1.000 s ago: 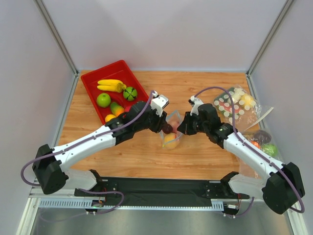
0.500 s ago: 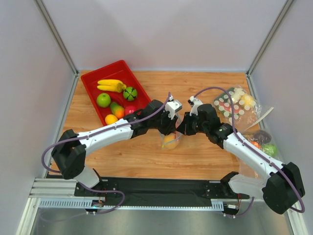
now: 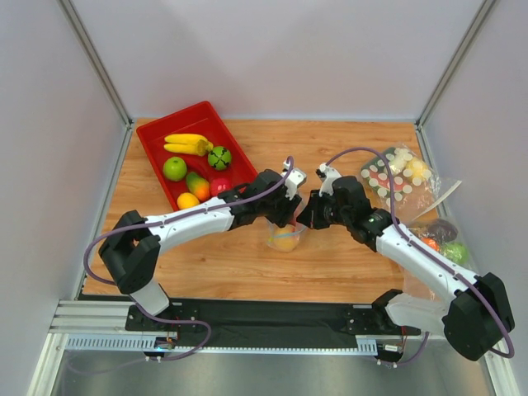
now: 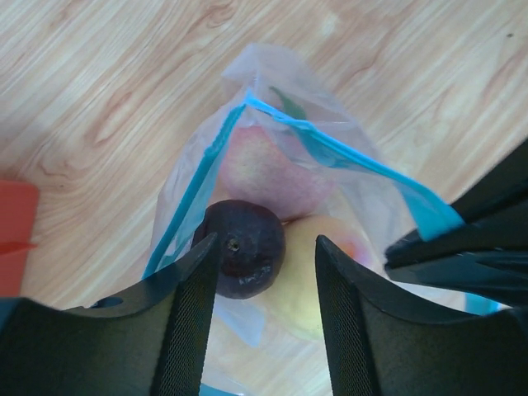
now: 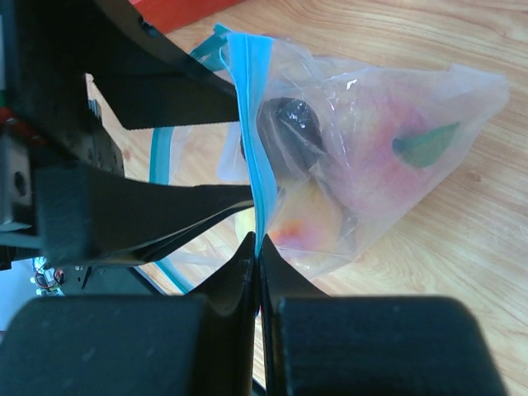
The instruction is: Open the zip-top bag and remove the fake food
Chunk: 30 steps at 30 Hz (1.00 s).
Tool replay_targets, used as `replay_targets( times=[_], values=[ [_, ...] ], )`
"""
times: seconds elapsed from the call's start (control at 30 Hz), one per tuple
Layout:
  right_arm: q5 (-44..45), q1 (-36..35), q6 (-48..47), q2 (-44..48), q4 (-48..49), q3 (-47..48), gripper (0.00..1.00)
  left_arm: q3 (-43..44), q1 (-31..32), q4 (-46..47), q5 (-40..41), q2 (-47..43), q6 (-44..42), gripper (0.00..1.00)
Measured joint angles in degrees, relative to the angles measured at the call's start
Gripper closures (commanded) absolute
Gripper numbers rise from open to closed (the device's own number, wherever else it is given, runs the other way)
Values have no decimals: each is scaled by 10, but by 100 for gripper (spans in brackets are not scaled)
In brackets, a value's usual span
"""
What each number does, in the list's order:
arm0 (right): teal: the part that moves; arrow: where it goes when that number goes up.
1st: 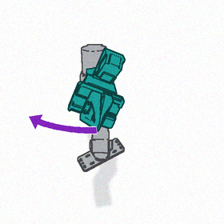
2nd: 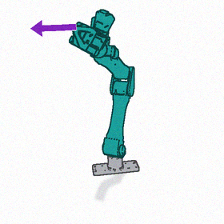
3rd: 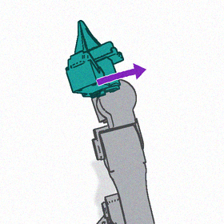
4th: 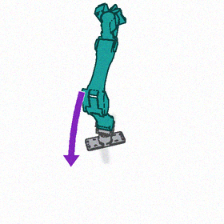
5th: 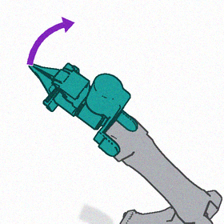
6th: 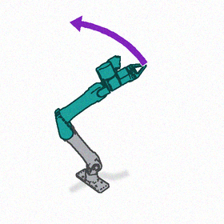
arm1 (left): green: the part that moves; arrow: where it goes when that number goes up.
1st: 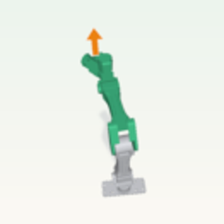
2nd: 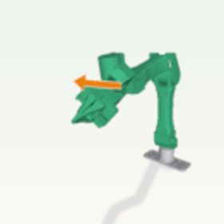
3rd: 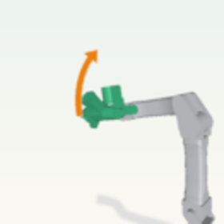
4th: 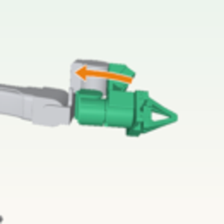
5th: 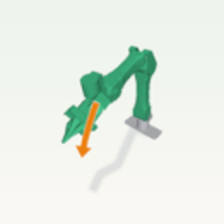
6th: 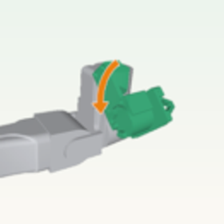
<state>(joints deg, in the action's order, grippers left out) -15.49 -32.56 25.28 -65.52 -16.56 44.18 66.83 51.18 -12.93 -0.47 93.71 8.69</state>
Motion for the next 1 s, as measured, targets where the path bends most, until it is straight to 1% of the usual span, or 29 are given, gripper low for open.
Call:
replay_targets(
  times=[0.07, 0.23, 0.27, 0.3, 0.33, 0.37, 0.53, 0.77, 1.0],
  values=[
    [-1, 0, 0, 0, 2, 0, 100, 0, 0, -3, 11, 2, 0, 38],
    [-5, 0, 0, 0, 2, 0, 100, 0, 0, -5, 24, 3, 1, 33],
    [-7, 0, 0, 0, 3, 0, 100, 0, 0, -5, 25, 4, 2, 31],
    [-7, 0, 0, 0, 4, 0, 100, 0, 0, -4, 25, 6, 2, 23],
    [-8, 0, 0, 0, 6, 0, 100, -1, 0, -2, 25, 8, 1, 18],
    [-9, 0, 0, 0, 8, 0, 100, -2, 0, 1, 24, 11, 3, 17],
    [-13, 0, 0, 0, 12, -6, 100, -3, 0, 16, 25, 31, 13, 17],
    [-17, 0, 1, -10, 33, -23, 100, -5, 0, 22, 37, 55, 19, 21],
    [-17, 0, 4, -33, 55, -32, 100, -5, -1, 28, 47, 81, 30, 23]
  ],
)
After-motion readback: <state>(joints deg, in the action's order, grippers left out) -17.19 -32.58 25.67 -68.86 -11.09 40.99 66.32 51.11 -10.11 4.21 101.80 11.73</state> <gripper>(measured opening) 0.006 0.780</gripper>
